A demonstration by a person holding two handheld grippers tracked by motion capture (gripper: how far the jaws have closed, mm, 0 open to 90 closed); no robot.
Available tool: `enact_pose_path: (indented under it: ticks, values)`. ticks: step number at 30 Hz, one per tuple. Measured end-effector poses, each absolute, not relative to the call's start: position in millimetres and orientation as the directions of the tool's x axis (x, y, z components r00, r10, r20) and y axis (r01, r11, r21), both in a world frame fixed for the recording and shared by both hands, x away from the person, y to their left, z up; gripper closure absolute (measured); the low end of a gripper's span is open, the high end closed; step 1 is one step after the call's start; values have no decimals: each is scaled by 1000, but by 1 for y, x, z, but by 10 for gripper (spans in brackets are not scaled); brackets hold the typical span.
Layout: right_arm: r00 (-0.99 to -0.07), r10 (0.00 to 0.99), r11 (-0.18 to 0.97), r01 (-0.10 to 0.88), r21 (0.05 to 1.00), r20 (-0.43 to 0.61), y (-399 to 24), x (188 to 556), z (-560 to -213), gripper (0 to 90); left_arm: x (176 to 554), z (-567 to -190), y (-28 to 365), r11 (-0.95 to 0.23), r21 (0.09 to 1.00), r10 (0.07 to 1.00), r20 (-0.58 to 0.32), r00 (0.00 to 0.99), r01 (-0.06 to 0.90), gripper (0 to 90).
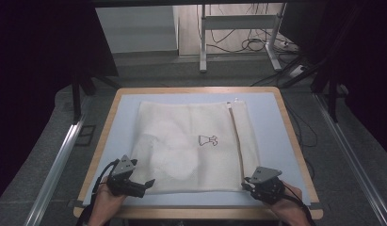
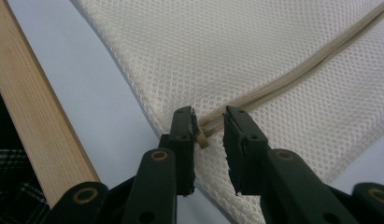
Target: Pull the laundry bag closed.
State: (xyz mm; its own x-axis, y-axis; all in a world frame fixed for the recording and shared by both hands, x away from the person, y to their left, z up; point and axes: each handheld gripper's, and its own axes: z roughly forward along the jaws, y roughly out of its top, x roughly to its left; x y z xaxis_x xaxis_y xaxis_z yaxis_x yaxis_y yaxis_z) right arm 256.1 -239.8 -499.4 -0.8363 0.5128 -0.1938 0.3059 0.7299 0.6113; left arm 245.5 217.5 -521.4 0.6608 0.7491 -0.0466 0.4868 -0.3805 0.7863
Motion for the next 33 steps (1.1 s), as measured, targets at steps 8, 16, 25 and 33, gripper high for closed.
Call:
enact_pose_path:
  ticks: [8, 16, 25, 33]
  values:
    - [-838, 512, 734, 313, 602, -188, -239, 257, -499, 817, 246, -520, 216, -369, 787, 747, -66, 661, 495, 0]
    - [-846, 503, 743, 318, 589, -178, -236, 256, -499, 855, 244, -518, 206, -399, 769, 745, -46, 666, 500, 11]
    - [-847, 518, 710, 346, 613, -122, -241, 260, -497, 852, 245, -516, 190, -426, 761, 721, -41, 692, 489, 12]
    - [-848, 519, 705, 355, 614, -107, -243, 261, -498, 855, 248, -512, 177, -437, 766, 686, -57, 726, 472, 6]
